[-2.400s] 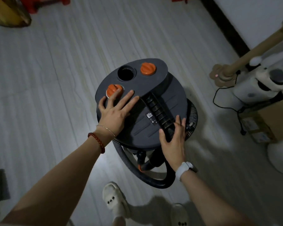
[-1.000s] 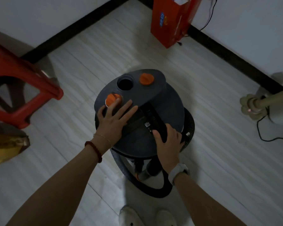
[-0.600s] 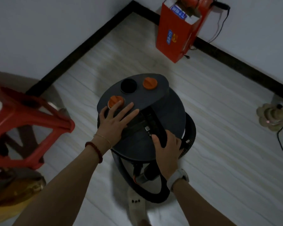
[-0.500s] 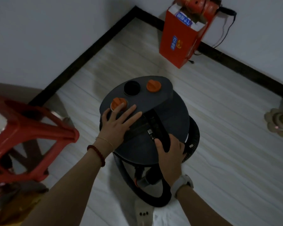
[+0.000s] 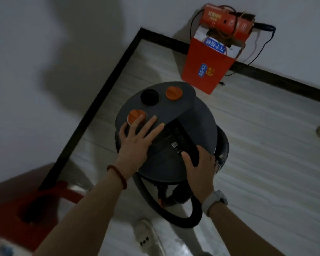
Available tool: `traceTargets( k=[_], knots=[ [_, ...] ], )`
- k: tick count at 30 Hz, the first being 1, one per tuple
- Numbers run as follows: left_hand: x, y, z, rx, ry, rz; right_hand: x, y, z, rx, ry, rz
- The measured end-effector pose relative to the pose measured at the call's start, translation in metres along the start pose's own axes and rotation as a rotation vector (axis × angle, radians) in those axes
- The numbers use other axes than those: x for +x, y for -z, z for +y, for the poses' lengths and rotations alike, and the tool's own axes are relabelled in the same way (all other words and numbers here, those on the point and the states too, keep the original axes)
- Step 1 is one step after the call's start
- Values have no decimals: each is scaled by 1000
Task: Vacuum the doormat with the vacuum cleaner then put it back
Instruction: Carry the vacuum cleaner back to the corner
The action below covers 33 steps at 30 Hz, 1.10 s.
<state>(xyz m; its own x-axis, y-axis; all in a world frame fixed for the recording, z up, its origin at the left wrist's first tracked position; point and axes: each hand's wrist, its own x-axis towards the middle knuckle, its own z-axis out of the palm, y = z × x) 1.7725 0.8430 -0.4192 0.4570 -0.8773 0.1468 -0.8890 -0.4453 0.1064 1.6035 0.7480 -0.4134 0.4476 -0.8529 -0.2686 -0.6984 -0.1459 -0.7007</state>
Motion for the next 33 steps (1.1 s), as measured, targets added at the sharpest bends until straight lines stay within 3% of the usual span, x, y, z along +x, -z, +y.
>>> traceTargets(
  k=[20,33],
  knots=[
    [227,-5,-236,2,29,32,228,-117,-216,11,-55,-76],
    [367,-23,-314,-47,-397,-12,285,-160,-291,230,-360,123]
  ],
)
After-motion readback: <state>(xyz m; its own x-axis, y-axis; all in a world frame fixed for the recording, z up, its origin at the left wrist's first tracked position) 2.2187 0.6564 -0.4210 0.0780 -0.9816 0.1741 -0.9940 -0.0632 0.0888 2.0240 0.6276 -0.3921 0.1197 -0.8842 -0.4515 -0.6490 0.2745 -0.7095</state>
